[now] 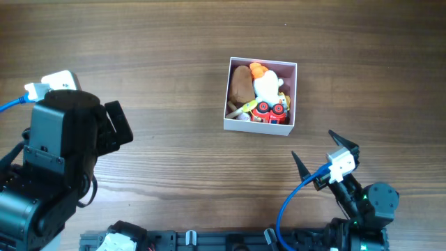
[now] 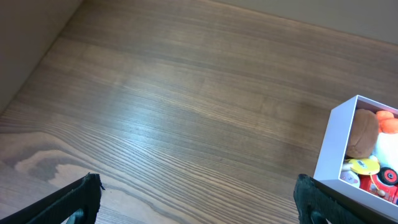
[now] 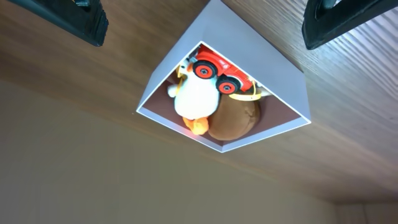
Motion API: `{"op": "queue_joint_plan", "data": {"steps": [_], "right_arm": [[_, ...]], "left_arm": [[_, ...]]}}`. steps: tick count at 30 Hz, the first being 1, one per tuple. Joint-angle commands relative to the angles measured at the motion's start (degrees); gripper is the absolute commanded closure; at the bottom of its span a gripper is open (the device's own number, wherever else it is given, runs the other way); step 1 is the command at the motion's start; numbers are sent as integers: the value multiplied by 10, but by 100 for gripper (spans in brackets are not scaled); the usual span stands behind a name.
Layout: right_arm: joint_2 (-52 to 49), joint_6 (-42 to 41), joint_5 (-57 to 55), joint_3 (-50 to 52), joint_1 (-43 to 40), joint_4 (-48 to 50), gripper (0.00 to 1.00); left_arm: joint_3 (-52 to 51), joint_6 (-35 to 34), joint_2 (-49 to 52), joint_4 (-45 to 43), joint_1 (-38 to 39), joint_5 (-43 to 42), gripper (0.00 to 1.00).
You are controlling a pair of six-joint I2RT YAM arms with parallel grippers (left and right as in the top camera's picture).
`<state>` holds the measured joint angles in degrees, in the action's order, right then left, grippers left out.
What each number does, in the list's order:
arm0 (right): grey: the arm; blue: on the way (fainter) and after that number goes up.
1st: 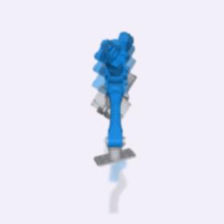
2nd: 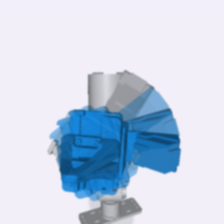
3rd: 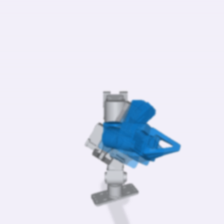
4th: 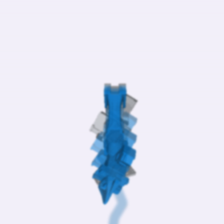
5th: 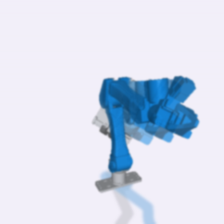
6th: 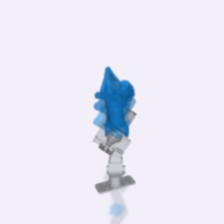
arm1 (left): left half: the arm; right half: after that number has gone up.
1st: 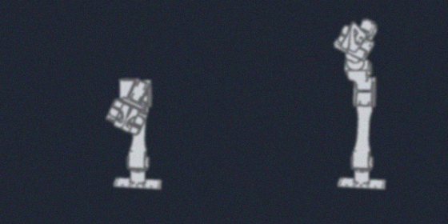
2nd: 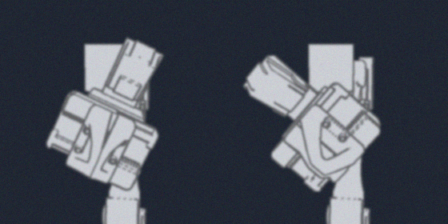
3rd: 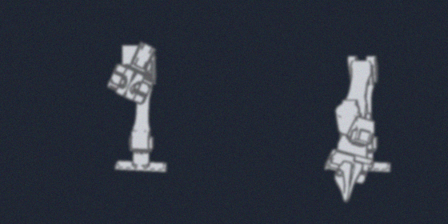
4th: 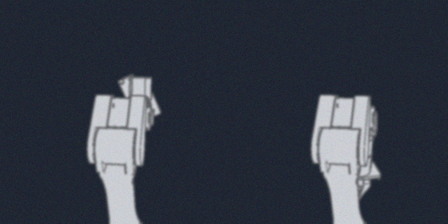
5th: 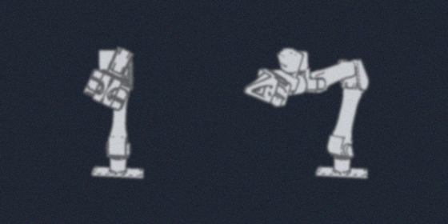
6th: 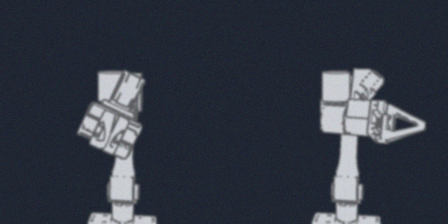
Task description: Pack container
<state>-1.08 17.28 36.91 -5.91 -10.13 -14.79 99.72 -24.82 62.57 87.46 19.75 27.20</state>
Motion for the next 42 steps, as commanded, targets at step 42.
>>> {"op": "queue_joint_plan", "data": {"steps": [42], "right_arm": [[7,7,26,0,-1,2,0]], "left_arm": [[-536,110,-354,-489,-213,-260,0]]}}
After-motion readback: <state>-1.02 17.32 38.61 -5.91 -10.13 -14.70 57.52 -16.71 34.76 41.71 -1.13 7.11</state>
